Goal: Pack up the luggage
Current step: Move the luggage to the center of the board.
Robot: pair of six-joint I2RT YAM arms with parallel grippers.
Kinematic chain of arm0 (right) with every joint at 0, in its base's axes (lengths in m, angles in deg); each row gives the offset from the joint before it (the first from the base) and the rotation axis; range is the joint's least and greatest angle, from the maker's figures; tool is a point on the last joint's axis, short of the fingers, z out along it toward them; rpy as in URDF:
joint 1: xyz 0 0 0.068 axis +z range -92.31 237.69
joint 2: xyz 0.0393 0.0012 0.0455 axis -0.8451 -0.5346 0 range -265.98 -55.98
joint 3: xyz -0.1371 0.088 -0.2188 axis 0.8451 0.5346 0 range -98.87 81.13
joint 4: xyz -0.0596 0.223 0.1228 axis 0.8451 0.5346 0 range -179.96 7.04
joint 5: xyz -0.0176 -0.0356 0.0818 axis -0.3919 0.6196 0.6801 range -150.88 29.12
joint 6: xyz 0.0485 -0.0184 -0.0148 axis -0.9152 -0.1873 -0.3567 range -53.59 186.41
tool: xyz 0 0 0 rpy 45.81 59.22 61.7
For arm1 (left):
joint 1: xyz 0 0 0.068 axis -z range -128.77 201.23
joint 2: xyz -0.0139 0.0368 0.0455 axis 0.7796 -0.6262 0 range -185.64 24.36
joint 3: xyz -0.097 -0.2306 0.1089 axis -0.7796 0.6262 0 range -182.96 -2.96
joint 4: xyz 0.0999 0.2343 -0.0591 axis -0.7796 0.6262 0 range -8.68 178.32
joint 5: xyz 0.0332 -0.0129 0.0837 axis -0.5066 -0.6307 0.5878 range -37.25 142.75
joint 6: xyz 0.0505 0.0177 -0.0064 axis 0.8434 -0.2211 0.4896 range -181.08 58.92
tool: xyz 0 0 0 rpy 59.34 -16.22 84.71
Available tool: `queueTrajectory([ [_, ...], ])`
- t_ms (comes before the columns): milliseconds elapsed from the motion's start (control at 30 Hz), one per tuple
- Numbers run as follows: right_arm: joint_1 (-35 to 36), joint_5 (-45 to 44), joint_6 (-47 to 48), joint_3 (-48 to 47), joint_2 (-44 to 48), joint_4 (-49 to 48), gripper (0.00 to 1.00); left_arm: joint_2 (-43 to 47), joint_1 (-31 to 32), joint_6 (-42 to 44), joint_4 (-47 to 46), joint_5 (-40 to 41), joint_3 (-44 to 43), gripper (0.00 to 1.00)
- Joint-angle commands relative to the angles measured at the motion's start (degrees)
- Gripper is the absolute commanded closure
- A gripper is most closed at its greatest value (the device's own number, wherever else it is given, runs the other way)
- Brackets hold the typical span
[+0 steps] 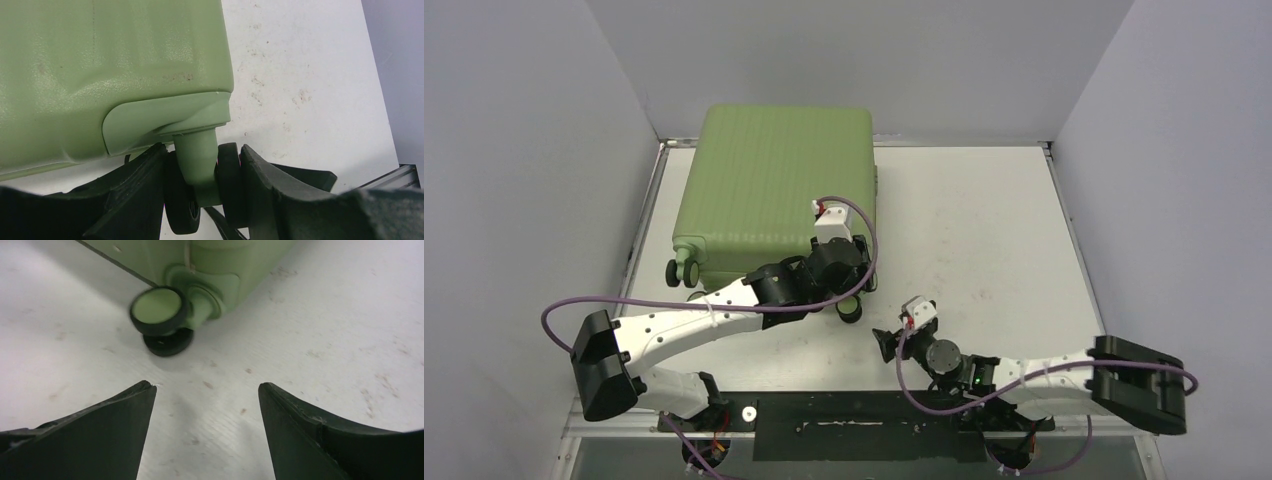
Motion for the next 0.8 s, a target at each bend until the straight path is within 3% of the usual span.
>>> queueTrajectory([
  [0, 0.9, -15.9, 5.7, 0.9, -14.8, -35.1, 0.25, 1.7, -0.3, 0.8, -2.4, -1.2, 0.9, 1.00],
  [200, 0.3, -15.7, 10.3, -2.3, -31.9, -56.3, 0.31, 2.1, -1.4, 1.1, -2.4, -2.4, 1.0, 1.00],
  [433, -2.6, -9.9, 5.3, -5.6, -40.6, -64.2, 0.32, 2.8, -2.0, 1.5, -1.9, -2.5, -0.1, 1.00],
  [767, -5.5, -5.1, 1.1, -10.4, -45.7, -65.8, 0.35, 1.3, -2.2, 1.6, -2.4, -4.2, -0.2, 1.00],
])
